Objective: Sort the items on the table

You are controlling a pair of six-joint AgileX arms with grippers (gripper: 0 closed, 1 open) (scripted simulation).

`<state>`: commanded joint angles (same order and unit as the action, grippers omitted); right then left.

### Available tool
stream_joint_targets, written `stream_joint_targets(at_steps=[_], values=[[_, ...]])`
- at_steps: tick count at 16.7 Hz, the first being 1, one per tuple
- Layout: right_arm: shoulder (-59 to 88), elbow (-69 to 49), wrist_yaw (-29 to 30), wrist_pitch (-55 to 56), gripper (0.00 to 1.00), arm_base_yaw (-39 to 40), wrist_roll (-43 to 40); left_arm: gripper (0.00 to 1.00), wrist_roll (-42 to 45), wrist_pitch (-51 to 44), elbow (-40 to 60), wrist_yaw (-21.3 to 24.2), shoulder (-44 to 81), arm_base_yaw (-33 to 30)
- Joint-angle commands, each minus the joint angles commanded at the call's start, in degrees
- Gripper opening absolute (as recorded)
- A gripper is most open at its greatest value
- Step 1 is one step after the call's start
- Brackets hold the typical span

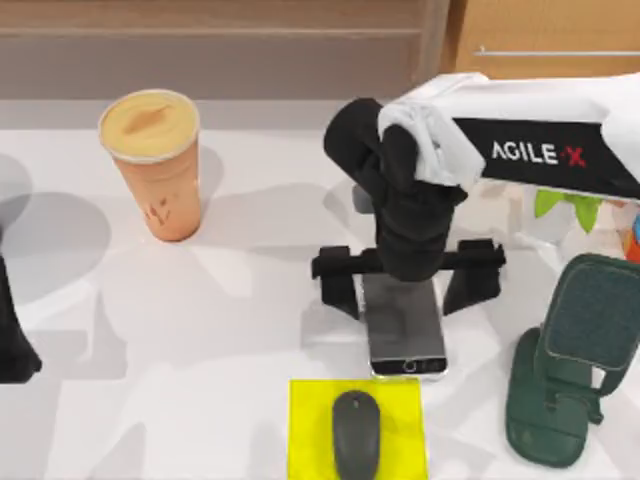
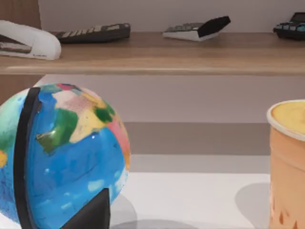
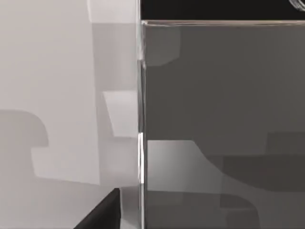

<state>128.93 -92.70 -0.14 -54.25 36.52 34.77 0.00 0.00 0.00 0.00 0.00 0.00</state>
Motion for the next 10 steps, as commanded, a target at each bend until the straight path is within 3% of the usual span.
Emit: stream_joint_targets(at_steps=[9,10], values=[[0.0,0.0,0.0,0.0,0.02,0.0,0.0,1.0,0.0,0.0,0.0,0.0,0.0,0.0],[0.0,0.0,0.0,0.0,0.0,0.0,0.0,1.0,0.0,0.0,0.0,0.0,0.0,0.0]])
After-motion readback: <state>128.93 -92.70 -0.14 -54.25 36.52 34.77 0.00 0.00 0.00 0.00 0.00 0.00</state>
